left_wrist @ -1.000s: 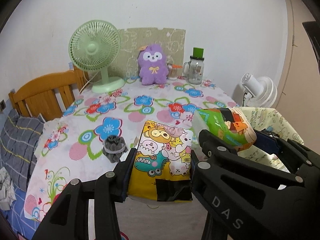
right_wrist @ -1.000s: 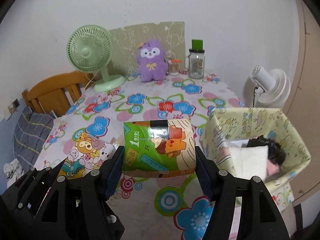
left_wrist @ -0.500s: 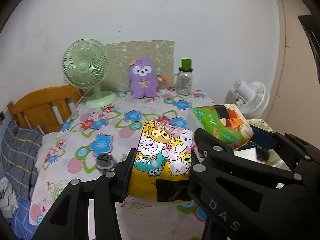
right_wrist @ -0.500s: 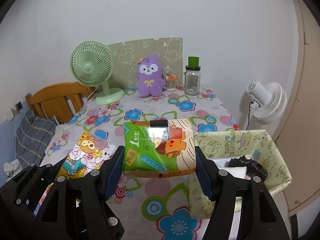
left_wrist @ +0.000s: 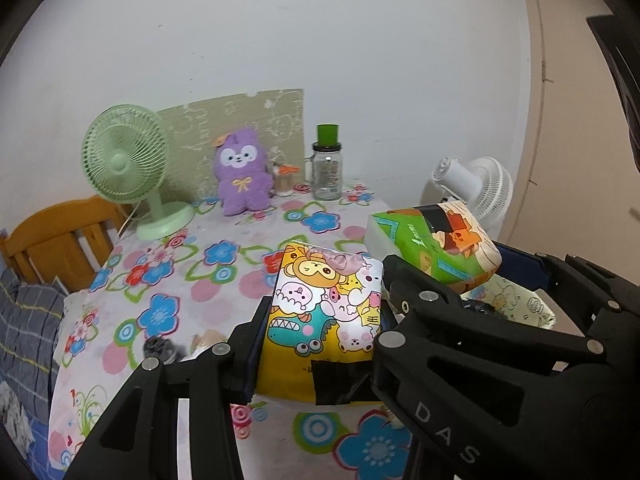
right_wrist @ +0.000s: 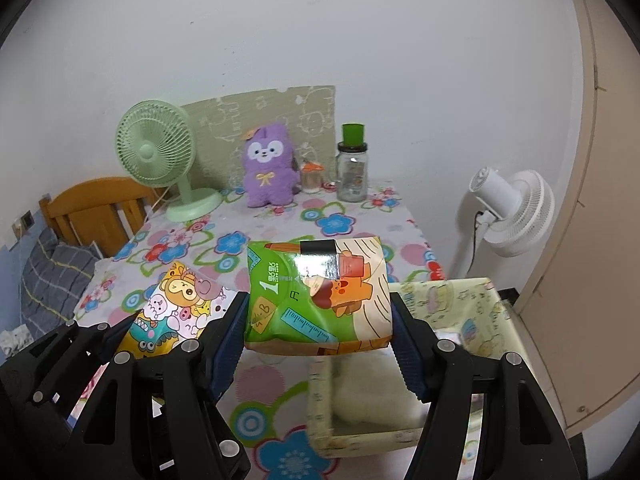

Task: Organize soft objects
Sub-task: 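Carry both packs into the patterned box and open both grippers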

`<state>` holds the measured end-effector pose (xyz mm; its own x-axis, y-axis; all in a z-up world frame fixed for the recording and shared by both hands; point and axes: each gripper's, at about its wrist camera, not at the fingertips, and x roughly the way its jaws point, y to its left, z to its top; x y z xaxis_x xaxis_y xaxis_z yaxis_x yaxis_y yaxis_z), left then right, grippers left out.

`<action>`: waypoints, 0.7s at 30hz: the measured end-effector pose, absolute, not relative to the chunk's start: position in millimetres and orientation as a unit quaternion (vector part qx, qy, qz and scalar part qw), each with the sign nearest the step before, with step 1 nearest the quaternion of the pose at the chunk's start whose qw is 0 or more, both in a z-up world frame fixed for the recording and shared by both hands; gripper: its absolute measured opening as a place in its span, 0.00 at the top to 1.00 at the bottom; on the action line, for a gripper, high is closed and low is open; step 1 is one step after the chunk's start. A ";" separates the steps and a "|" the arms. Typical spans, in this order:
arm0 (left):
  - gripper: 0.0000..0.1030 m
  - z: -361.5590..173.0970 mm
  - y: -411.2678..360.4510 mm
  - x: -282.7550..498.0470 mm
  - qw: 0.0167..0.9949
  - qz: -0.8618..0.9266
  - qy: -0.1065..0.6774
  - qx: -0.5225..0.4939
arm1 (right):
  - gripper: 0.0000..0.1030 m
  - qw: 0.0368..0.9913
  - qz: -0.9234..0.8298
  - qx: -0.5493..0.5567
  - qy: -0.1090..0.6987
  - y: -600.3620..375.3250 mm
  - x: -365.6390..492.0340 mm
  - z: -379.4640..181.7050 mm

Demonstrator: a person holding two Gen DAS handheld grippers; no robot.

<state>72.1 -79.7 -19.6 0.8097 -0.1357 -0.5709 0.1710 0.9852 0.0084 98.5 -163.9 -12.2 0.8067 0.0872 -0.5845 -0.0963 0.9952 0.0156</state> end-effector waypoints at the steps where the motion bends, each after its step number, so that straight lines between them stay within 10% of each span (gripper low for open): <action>1: 0.52 -19.8 -84.2 73.6 0.950 -0.084 0.298 0.032 | 0.33 0.950 0.046 -0.007 0.307 -167.1 99.3 -12.0; 21: 0.52 -27.7 -161.7 98.2 0.940 -0.147 0.303 0.047 | 0.33 0.951 -0.008 0.016 0.309 -254.9 111.5 -21.4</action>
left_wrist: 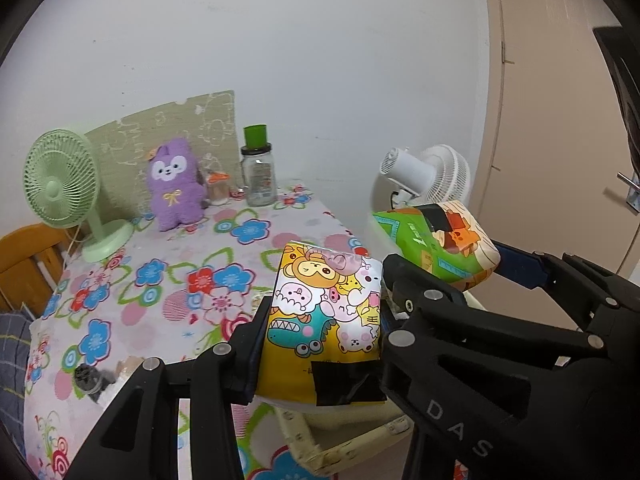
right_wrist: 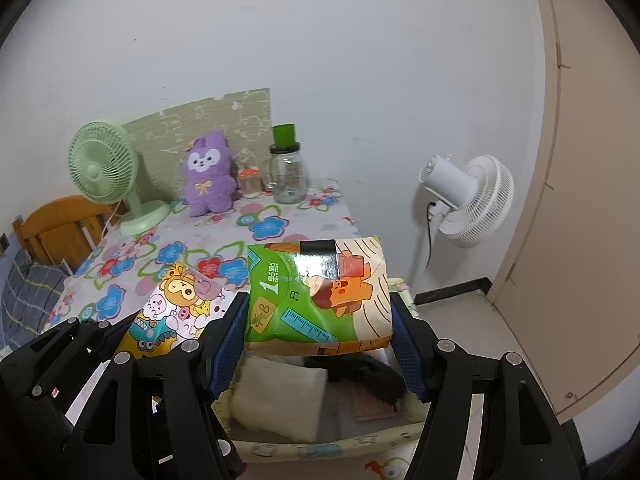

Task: Organize soft objects
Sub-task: 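Carry both packs into the patterned box and open both grippers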

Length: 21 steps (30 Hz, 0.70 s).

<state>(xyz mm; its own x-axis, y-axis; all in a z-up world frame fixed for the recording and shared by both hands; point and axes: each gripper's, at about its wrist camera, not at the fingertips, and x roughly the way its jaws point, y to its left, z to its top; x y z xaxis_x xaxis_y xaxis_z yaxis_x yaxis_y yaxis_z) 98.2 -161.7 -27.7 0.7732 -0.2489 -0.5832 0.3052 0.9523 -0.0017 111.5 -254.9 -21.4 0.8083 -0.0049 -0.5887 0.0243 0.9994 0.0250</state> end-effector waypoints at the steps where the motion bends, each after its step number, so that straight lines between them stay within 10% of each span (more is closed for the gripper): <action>1: 0.52 -29.3 -164.5 100.0 0.940 -0.149 0.305 0.046 | 0.33 0.950 -0.010 0.017 0.311 -258.1 111.9 -22.9; 14: 0.49 -59.6 -188.3 129.3 0.922 -0.156 0.353 0.045 | 0.33 0.939 -0.033 0.039 0.339 -291.0 132.5 -50.1; 21: 0.18 -65.7 -190.1 134.9 0.921 -0.148 0.357 0.053 | 0.33 0.936 -0.023 0.046 0.348 -291.7 141.8 -58.2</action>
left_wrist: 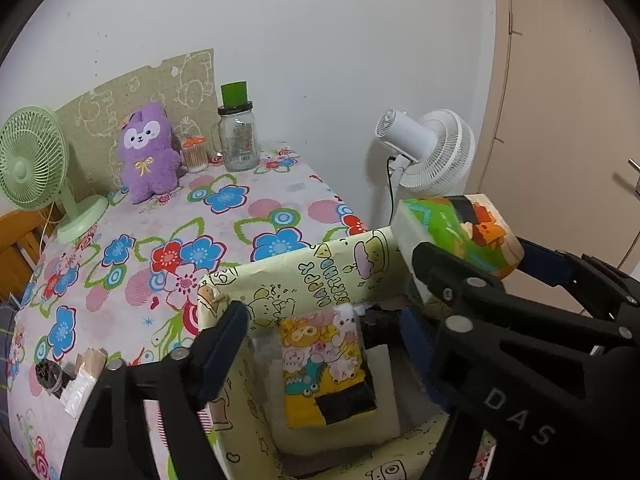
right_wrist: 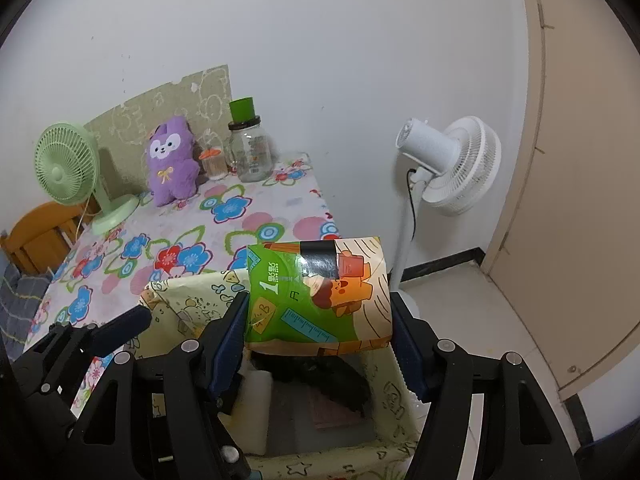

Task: Organize soft objects
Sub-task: 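Carry both packs into the patterned box and open both grippers, then move both grippers back over the remaining table items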

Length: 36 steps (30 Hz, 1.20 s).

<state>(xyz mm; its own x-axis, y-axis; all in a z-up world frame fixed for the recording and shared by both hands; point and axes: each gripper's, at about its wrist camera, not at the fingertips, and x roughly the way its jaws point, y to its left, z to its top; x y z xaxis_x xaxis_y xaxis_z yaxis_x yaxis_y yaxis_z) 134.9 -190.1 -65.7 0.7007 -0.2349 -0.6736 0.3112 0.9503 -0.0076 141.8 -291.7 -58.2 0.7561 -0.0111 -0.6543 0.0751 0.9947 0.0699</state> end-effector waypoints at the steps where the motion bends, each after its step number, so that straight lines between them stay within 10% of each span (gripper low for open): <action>1: 0.17 -65.9 -190.2 134.7 0.921 -0.147 0.357 0.057 | 0.33 0.936 -0.020 0.047 0.350 -291.6 142.8 -58.9; 36: 0.05 -30.6 -123.4 89.8 0.940 -0.112 0.314 0.067 | 0.08 0.951 0.016 0.037 0.306 -214.6 101.6 -29.5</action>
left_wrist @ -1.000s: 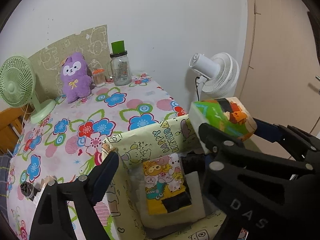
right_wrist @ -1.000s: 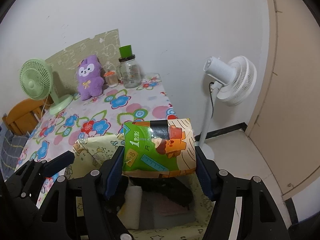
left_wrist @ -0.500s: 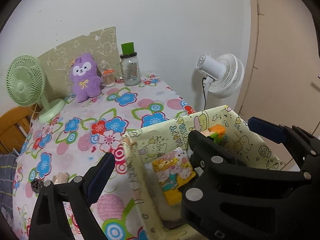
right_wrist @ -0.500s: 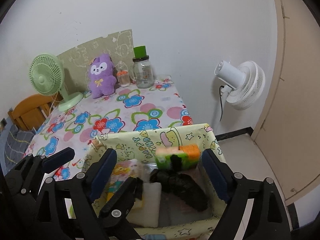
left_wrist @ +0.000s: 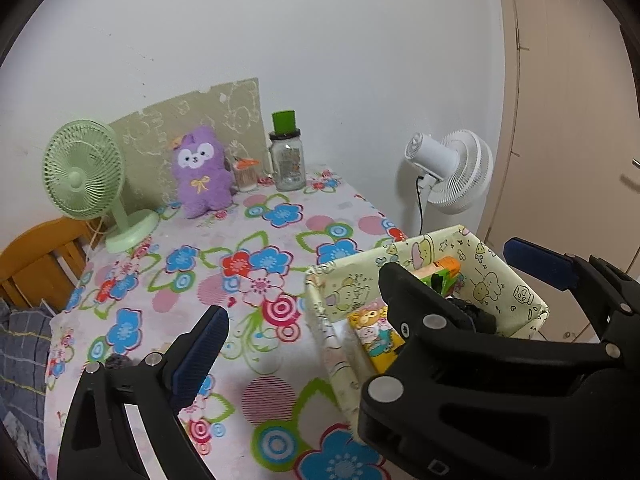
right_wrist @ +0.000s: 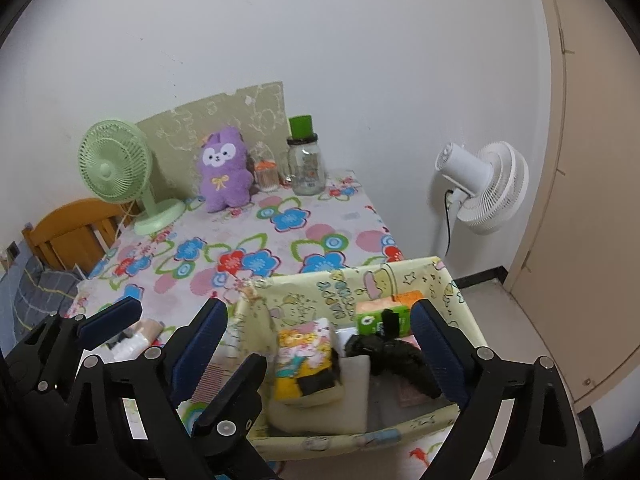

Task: Organize soft objects
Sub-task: 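Move both grippers back over the remaining table items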

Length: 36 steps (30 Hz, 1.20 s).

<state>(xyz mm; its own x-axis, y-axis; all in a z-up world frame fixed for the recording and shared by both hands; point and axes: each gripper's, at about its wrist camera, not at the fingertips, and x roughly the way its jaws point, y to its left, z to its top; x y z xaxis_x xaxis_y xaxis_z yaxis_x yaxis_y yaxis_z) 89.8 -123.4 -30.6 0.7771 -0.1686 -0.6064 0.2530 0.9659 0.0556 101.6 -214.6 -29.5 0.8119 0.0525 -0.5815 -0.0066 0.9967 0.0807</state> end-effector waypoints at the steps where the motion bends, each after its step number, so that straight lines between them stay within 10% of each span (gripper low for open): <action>1: 0.05 -29.0 -121.3 87.6 0.941 -0.112 0.312 0.068 | 0.08 0.952 0.016 0.036 0.304 -211.1 99.0 -27.1; 36: 0.03 -16.1 -3.8 65.1 0.955 -0.060 0.289 0.041 | 0.06 0.955 0.043 0.010 0.293 -90.7 86.6 -12.6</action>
